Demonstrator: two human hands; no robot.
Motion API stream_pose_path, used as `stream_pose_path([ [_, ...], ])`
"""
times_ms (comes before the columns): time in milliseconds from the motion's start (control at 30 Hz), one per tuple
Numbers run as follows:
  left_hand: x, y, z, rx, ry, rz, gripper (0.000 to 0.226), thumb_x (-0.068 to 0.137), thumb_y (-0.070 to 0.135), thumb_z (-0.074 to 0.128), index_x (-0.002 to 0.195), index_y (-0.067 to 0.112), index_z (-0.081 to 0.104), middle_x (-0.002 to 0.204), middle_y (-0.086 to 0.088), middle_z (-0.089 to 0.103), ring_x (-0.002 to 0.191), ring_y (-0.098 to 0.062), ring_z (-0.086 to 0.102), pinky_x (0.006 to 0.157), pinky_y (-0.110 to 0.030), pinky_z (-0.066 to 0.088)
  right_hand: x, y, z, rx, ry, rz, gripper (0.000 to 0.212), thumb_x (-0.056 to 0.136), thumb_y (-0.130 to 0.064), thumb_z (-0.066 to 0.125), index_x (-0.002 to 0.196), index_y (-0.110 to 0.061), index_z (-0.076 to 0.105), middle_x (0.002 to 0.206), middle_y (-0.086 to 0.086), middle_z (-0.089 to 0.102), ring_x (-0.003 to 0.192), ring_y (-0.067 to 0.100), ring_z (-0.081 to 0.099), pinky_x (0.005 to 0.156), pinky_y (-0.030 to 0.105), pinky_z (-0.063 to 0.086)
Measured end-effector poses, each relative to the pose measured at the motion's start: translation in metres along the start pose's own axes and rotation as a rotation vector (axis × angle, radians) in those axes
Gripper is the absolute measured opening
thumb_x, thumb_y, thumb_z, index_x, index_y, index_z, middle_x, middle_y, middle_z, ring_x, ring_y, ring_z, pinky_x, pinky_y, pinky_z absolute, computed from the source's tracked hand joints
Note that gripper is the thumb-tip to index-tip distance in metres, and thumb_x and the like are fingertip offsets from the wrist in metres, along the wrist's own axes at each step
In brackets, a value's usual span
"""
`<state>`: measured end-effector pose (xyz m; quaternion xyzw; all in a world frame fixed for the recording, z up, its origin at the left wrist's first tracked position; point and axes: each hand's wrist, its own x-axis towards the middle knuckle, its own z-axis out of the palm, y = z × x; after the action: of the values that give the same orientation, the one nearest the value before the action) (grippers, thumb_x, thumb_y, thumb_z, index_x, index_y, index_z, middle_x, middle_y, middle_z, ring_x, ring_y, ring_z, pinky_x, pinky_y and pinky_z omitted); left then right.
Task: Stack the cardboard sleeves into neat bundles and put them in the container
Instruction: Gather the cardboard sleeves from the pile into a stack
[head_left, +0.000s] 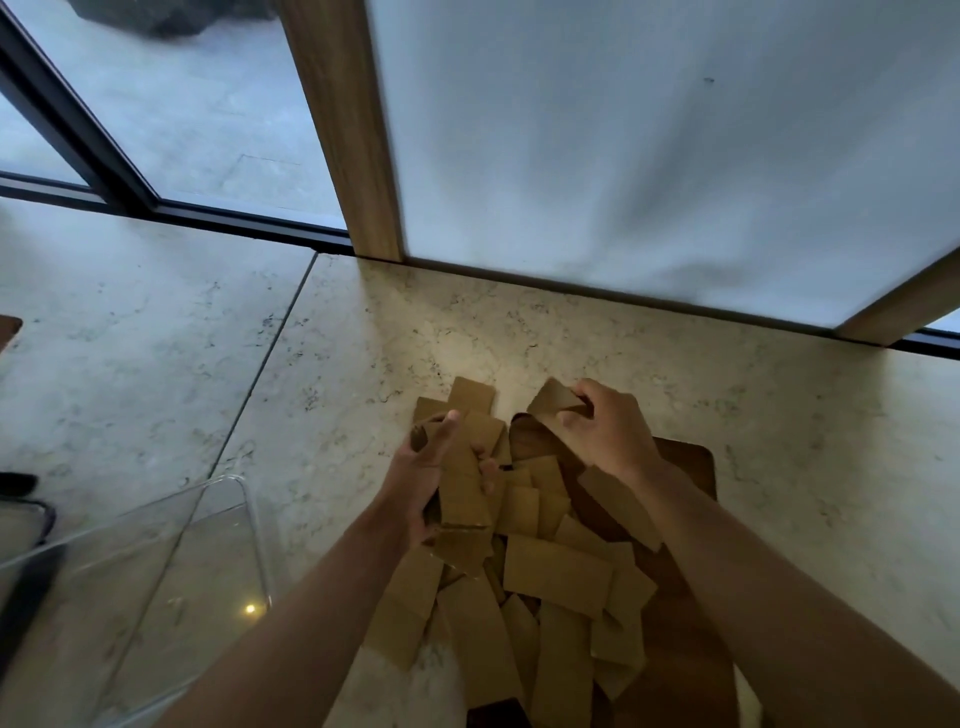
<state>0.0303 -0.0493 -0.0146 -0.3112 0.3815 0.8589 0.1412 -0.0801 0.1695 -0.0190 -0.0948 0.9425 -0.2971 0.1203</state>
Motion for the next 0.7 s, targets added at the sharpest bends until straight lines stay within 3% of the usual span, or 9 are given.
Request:
stream_pose_path([
  [100,-0.005,-0.006,0.01,0.159,-0.002,0.009,0.066,0.092,0.037,0.076,0.142,0.001,0.052,0.1,-0.025,0.069,0.069,-0.032,0.069,0.064,-0.046,0.062,-0.026,-0.006,-0.006,0.445,-0.075,0.207,0.03,0.094,-0.012,0.068,0.124,-0.015,0.063,0.097,-0.006,0.071,0.086,0.014,0.071,0.068,0.023,0.055],
  [167,-0.012,-0.012,0.019,0.3,-0.024,0.032,0.067,0.085,0.04,0.082,0.138,0.006,0.058,0.107,-0.025,0.072,0.077,-0.035,0.073,0.07,-0.048,0.064,-0.047,-0.013,-0.005,0.886,-0.164,0.307,0.046,0.09,0.004,0.067,0.133,-0.008,0.059,0.112,0.007,0.074,0.104,0.022,0.072,0.088,0.041,0.06],
  [233,-0.02,-0.017,0.024,0.389,-0.012,0.052,0.053,0.076,0.048,0.087,0.121,0.024,0.072,0.109,-0.017,0.079,0.089,-0.035,0.078,0.072,-0.049,0.065,-0.068,-0.019,-0.003,1.076,-0.198,0.31,0.048,0.086,0.008,0.07,0.131,-0.007,0.062,0.12,0.013,0.073,0.113,0.028,0.069,0.098,0.052,0.054],
  [300,-0.025,-0.022,0.028,0.387,-0.028,0.037,0.024,0.078,0.057,0.081,0.09,0.038,0.081,0.092,-0.005,0.083,0.082,-0.025,0.081,0.064,-0.043,0.066,-0.082,-0.023,0.0,1.104,-0.128,0.259,0.036,0.084,0.007,0.072,0.116,-0.009,0.07,0.115,0.012,0.075,0.111,0.03,0.069,0.1,0.055,0.052],
  [367,-0.033,-0.024,0.029,0.322,-0.017,-0.05,0.037,0.084,0.069,0.065,0.076,0.038,0.084,0.077,-0.004,0.082,0.066,-0.023,0.079,0.057,-0.039,0.065,-0.099,-0.027,-0.001,1.167,-0.036,0.127,0.028,0.076,0.009,0.075,0.093,-0.013,0.077,0.109,0.007,0.076,0.11,0.027,0.068,0.098,0.049,0.051],
  [467,-0.04,-0.024,0.028,0.265,0.013,-0.147,0.079,0.075,0.079,0.058,0.107,0.011,0.083,0.095,-0.019,0.082,0.075,-0.033,0.081,0.058,-0.041,0.065,-0.118,-0.04,0.001,1.203,-0.054,-0.13,0.017,0.064,-0.014,0.086,0.072,-0.028,0.08,0.107,-0.005,0.075,0.12,0.017,0.06,0.097,0.035,0.052],
  [533,-0.046,-0.025,0.026,0.279,0.035,-0.107,0.091,0.067,0.079,0.065,0.125,0.009,0.073,0.108,-0.021,0.081,0.091,-0.038,0.08,0.07,-0.047,0.066,-0.131,-0.044,0.002,1.178,-0.041,-0.188,0.011,0.063,-0.026,0.088,0.069,-0.031,0.08,0.112,0.008,0.066,0.122,0.025,0.055,0.098,0.042,0.053],
  [600,-0.052,-0.025,0.027,0.255,0.07,-0.081,0.09,0.063,0.078,0.07,0.124,0.012,0.073,0.111,-0.021,0.08,0.098,-0.041,0.079,0.083,-0.057,0.064,-0.139,-0.042,0.001,1.157,0.024,-0.127,0.028,0.076,-0.004,0.077,0.06,-0.028,0.079,0.115,0.014,0.053,0.115,0.032,0.054,0.087,0.04,0.06],
  [700,-0.06,-0.027,0.029,0.239,0.007,-0.142,0.068,0.078,0.073,0.069,0.112,0.016,0.082,0.113,-0.02,0.08,0.098,-0.04,0.079,0.074,-0.053,0.066,-0.148,-0.042,0.004,1.177,-0.002,-0.045,0.053,0.086,0.023,0.055,0.061,-0.018,0.079,0.109,0.015,0.052,0.102,0.027,0.061,0.077,0.03,0.062],
])
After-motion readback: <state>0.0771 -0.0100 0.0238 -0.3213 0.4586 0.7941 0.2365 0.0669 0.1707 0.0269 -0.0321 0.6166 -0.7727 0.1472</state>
